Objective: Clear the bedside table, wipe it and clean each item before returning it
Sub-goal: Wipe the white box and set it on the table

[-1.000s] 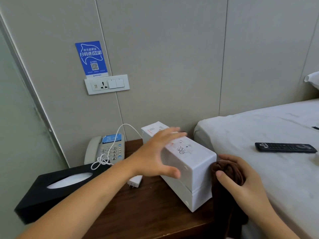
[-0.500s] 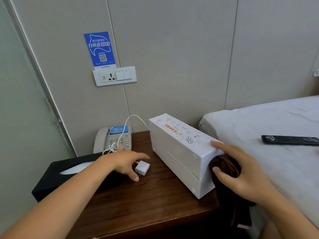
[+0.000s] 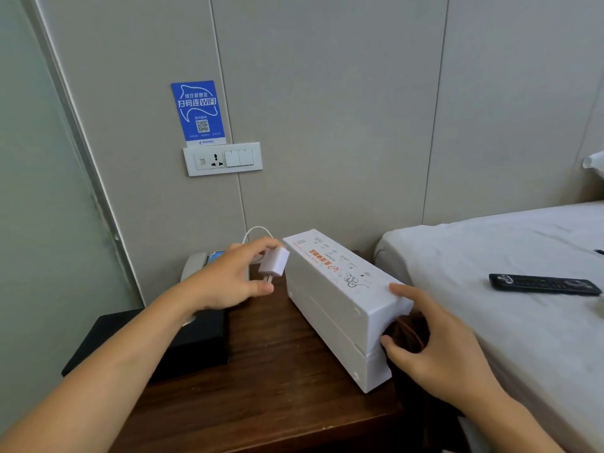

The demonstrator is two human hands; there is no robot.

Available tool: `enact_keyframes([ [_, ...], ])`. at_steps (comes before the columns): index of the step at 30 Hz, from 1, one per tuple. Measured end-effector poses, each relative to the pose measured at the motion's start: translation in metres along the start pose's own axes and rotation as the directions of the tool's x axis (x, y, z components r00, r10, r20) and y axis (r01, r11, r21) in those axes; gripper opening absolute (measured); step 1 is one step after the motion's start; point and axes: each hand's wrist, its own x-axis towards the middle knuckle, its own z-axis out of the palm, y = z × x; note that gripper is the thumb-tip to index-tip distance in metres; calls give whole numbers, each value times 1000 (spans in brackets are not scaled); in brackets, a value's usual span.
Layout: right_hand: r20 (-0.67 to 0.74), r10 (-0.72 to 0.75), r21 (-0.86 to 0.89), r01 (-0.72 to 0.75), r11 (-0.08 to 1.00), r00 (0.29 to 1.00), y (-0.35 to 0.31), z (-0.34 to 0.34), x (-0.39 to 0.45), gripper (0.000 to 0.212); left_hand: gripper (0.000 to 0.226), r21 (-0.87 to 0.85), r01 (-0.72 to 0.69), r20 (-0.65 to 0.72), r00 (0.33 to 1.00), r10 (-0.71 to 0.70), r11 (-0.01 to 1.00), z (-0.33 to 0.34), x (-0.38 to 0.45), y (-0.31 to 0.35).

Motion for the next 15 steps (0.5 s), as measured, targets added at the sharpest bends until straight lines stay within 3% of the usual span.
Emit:
enact_keyframes([
  [5,-11,35,-9,-35,999,999,-11,5,-1,80,57,-12,-90,-117,989,88,996,15,0,50],
  [8,5,53,2,-53,999,999,-14,6,-1,78,56,-92,-62,-72,996,55,994,40,3,69],
  [15,15,51,-71,-50,996,999,-67,36,-12,74,53,-7,-2,16,1000,2,1000,44,10,81],
])
